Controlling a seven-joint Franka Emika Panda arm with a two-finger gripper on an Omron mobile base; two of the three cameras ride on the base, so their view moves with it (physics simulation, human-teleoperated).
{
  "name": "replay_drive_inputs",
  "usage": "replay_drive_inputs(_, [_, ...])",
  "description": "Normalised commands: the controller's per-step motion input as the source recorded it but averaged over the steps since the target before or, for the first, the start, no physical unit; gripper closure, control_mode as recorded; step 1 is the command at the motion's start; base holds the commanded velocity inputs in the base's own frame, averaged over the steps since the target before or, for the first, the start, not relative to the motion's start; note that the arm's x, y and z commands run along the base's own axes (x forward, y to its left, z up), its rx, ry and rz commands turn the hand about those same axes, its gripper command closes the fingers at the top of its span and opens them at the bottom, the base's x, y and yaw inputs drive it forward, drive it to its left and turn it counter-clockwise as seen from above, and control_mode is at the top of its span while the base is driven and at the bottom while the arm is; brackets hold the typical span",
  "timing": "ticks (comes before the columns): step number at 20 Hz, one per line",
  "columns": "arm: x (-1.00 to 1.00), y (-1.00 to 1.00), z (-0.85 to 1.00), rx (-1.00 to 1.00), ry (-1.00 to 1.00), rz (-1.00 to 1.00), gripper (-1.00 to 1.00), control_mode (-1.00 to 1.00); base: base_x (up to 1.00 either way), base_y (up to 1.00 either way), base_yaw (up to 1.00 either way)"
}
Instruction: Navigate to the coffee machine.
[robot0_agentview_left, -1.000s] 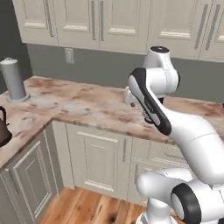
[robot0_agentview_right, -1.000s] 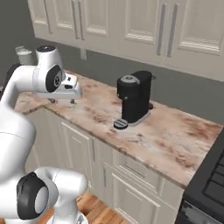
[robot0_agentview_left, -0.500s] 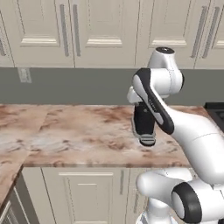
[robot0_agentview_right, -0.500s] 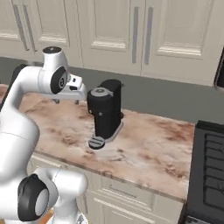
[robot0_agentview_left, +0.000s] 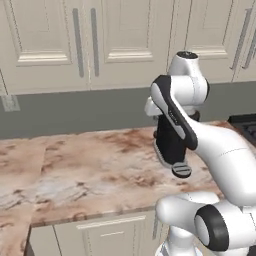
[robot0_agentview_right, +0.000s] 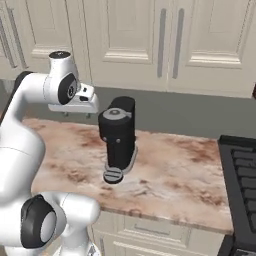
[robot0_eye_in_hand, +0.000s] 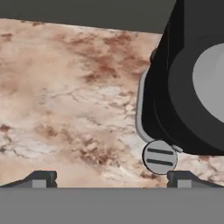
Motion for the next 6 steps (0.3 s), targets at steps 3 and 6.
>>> replay_drive_inputs(3, [0.00, 0.00, 0.00, 0.00, 0.00, 0.00, -1.00, 1.00, 0.99, 0.05, -0.34])
replay_drive_inputs(6, [0.00, 0.00, 0.00, 0.00, 0.00, 0.00, -1.00, 1.00, 1.00, 0.06, -0.19])
